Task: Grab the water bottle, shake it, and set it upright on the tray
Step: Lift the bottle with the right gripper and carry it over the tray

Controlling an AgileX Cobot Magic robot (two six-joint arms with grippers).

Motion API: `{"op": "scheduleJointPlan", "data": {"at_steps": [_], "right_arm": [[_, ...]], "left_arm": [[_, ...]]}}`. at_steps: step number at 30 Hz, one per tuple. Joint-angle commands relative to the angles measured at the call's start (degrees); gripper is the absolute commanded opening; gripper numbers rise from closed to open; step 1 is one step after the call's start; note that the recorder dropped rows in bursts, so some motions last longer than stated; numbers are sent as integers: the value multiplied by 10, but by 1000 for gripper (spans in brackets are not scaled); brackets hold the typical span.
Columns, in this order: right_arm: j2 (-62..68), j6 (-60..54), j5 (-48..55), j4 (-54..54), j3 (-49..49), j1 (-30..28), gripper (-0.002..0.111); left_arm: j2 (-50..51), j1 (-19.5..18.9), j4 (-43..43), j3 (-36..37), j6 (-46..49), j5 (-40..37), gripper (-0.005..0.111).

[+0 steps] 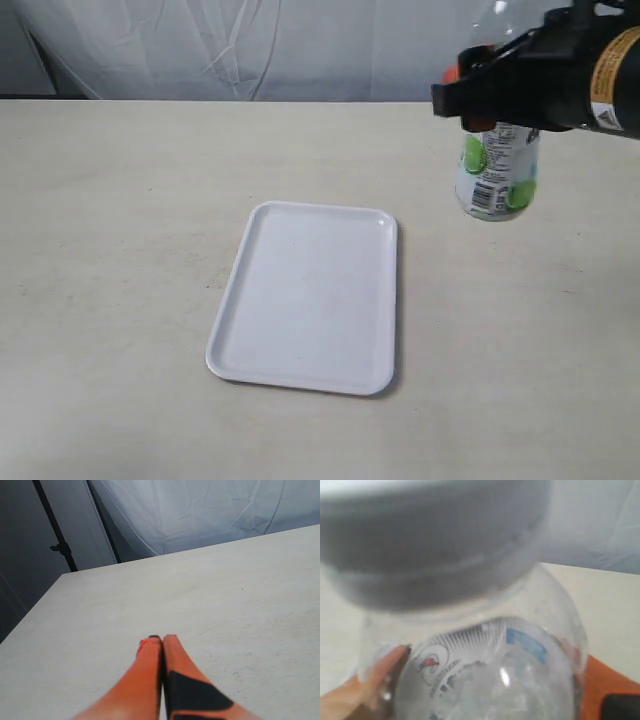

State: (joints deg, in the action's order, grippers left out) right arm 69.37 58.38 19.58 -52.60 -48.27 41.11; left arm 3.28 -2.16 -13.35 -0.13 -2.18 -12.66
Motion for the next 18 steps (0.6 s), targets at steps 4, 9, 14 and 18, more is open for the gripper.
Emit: {"op": "scheduleJointPlan", "data": {"at_steps": [4,9,14,18], "right_arm": [[14,40,-50,-68,-7,95,-1],[28,161,-164,-78,8,77,-1],[28,120,-84,-202,9,109,-1],[26,191,234,-193,9,109,-1]], "left_arm": [[-2,0,2,1,-4,8,0],[-2,0,2,1,-4,8,0],[-2,0,2,1,-4,8,0],[-2,0,2,1,-4,8,0]]}}
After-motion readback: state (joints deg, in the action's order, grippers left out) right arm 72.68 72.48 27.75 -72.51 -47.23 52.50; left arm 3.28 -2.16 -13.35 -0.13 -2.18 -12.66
